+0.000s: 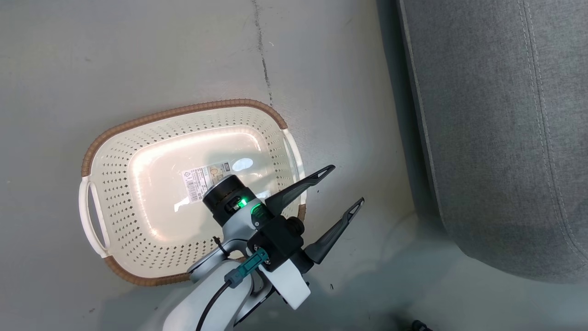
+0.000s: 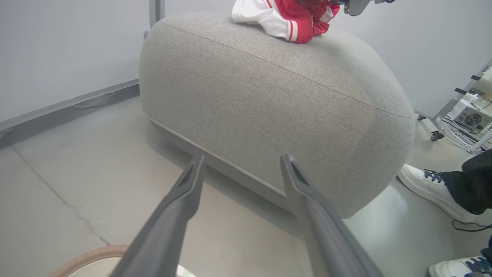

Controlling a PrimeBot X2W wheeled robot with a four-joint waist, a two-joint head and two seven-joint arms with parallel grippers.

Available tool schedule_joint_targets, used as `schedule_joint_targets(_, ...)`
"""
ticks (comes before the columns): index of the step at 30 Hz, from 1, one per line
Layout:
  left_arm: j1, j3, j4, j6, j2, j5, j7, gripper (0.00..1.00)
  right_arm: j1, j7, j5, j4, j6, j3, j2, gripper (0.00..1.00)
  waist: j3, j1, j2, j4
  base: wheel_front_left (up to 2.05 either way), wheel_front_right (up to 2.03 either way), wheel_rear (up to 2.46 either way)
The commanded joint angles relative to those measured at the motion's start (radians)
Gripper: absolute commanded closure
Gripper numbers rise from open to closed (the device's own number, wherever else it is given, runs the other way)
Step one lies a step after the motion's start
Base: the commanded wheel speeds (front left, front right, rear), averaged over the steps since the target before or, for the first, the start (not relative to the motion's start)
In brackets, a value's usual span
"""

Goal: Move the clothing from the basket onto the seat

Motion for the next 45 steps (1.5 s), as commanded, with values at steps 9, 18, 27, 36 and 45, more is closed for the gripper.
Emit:
schedule_joint_targets(9,-0.016,-0.004,0.0,0.003,0.01,0.018,0.0,0.0,-0.035,-0.04,0.022,0.043,0.0,0.078,-0.022,0.0,-0.017,0.0,0.0,-0.008,0.0,0.0,0.0)
schedule_joint_targets(18,-0.01,-0.001,0.001,-0.001,-0.012,0.001,0.0,0.0,-0.015,-0.007,0.003,0.066,0.0,0.187,-0.016,0.0,-0.076,0.0,0.0,-0.019,0.0,0.0,0.0)
schedule_joint_targets(27,0.016,0.013,-0.011,-0.004,-0.049,-0.022,0.0,0.0,0.014,0.086,0.022,0.04,0.0,0.298,-0.03,0.0,-0.172,0.0,0.0,-0.04,0.0,0.0,0.0)
schedule_joint_targets(36,0.075,0.043,-0.021,-0.006,-0.075,-0.044,0.0,0.0,0.07,0.096,0.039,-0.095,0.0,0.428,-0.068,0.0,-0.314,0.0,0.0,-0.068,0.0,0.0,0.0)
schedule_joint_targets(45,0.129,0.098,-0.049,-0.006,-0.086,-0.057,0.0,0.0,0.167,0.067,0.12,-0.358,0.0,0.456,-0.138,0.0,-0.45,0.0,0.0,-0.069,0.0,0.0,0.0)
